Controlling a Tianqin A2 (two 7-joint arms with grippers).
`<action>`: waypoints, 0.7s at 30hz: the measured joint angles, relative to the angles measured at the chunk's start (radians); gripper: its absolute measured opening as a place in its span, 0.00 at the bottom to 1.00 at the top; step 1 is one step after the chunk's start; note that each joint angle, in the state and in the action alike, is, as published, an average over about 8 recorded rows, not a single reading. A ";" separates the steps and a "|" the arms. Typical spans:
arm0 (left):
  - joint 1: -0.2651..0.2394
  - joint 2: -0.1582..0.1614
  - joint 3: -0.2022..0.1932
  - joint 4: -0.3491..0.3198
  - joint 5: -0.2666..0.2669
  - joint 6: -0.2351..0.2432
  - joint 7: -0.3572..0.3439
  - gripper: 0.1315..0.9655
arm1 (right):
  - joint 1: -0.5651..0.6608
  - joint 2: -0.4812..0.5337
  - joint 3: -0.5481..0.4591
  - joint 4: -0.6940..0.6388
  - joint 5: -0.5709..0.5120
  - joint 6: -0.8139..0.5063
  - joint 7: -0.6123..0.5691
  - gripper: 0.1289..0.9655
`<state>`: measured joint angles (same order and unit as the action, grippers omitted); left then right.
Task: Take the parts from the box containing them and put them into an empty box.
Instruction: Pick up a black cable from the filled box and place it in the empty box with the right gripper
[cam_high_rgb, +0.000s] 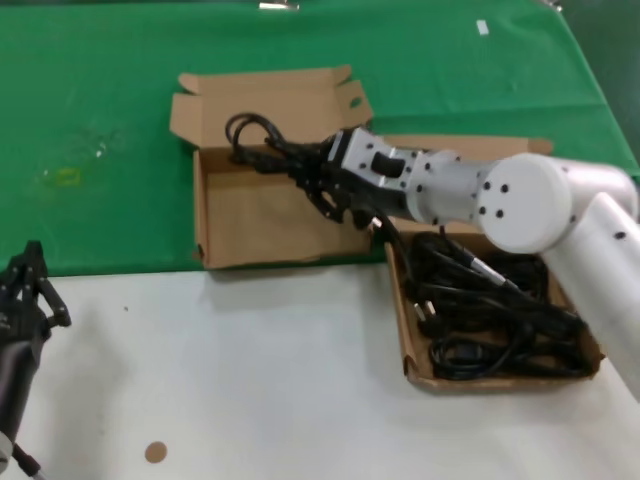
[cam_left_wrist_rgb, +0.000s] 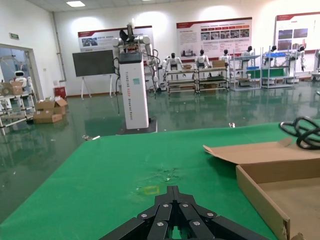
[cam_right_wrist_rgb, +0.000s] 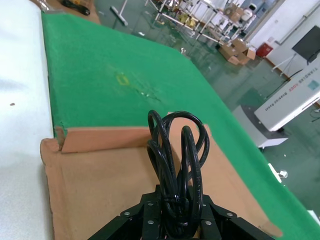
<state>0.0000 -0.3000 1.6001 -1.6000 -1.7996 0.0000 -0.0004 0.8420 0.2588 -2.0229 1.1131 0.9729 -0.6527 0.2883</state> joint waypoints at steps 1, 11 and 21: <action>0.000 0.000 0.000 0.000 0.000 0.000 0.000 0.01 | 0.006 -0.008 -0.001 -0.020 0.002 0.007 -0.008 0.13; 0.000 0.000 0.000 0.000 0.000 0.000 0.000 0.01 | 0.057 -0.061 -0.006 -0.182 0.042 0.067 -0.098 0.13; 0.000 0.000 0.000 0.000 0.000 0.000 0.000 0.01 | 0.080 -0.088 -0.014 -0.242 0.059 0.094 -0.138 0.15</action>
<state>0.0000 -0.3000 1.6001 -1.6000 -1.7996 0.0000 -0.0004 0.9216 0.1709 -2.0370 0.8707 1.0317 -0.5586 0.1506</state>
